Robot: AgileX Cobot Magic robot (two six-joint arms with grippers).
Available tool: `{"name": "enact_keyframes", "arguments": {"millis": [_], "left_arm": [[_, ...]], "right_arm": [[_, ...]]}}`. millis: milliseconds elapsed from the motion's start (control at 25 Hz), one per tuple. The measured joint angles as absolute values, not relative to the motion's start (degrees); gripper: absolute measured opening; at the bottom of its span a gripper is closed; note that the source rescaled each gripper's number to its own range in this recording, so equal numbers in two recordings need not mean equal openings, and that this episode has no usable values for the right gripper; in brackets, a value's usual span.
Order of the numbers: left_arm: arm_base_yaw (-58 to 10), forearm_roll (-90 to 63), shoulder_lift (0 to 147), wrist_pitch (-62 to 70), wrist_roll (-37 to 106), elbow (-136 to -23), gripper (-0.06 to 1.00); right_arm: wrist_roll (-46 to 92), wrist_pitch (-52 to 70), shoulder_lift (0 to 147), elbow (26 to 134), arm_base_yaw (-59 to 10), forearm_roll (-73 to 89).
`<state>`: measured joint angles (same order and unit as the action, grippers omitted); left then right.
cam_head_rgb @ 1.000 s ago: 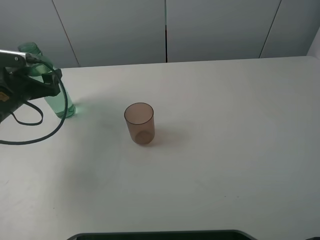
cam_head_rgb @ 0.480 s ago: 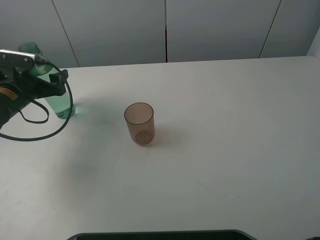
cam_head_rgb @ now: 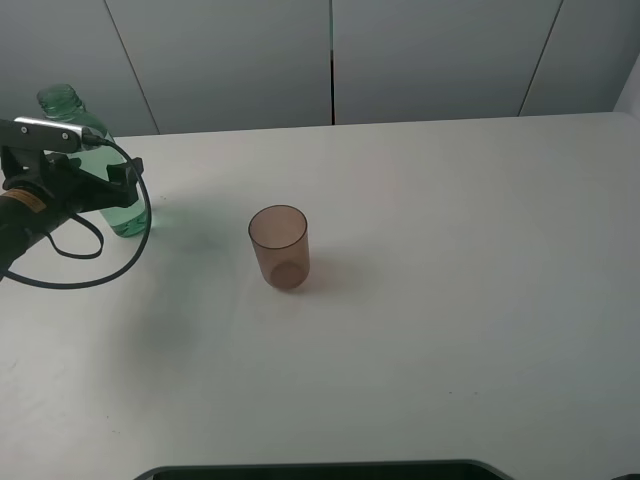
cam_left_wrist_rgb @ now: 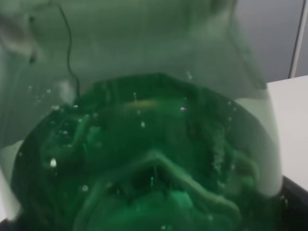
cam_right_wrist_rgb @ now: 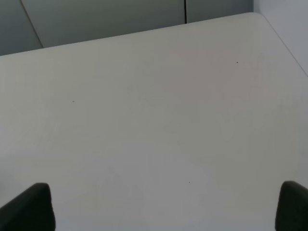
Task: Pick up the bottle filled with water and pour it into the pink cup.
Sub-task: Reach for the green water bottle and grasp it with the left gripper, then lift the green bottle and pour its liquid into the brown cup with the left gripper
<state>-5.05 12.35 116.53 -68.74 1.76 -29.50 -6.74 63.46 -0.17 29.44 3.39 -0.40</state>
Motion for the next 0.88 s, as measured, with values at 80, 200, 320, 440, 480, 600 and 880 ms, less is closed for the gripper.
{"name": "enact_keyframes", "arguments": {"millis": [80,200,320,440,480,600,880], "left_arm": [[-5.0,12.3,116.5,-68.7,1.8,-29.5,0.99],[-5.0,12.4,116.5,-68.7,1.8,-29.5,0.65],[-5.0,12.9,116.5,-68.7,1.8,-29.6,0.06],[-5.0,13.5,116.5,-68.7,1.8,-29.6,0.06],[-5.0,13.8,116.5,-68.7,1.9,-29.6,0.06],[-5.0,14.0,116.5,-68.6,1.9,-29.7,0.06],[-5.0,14.4,116.5,-68.6,1.9,-29.7,0.06]], "right_arm": [[-6.7,63.5,-0.2,29.4,3.4,-0.4],[-6.7,63.5,-0.2,29.4,3.4,-0.4],[-6.7,63.5,-0.2,29.4,3.4,-0.4],[-6.7,63.5,-0.2,29.4,3.4,-0.4],[-6.7,63.5,-0.2,29.4,3.4,-0.4],[-6.7,63.5,-0.2,29.4,3.4,-0.4],[-6.7,63.5,-0.2,29.4,3.4,-0.4]]}}
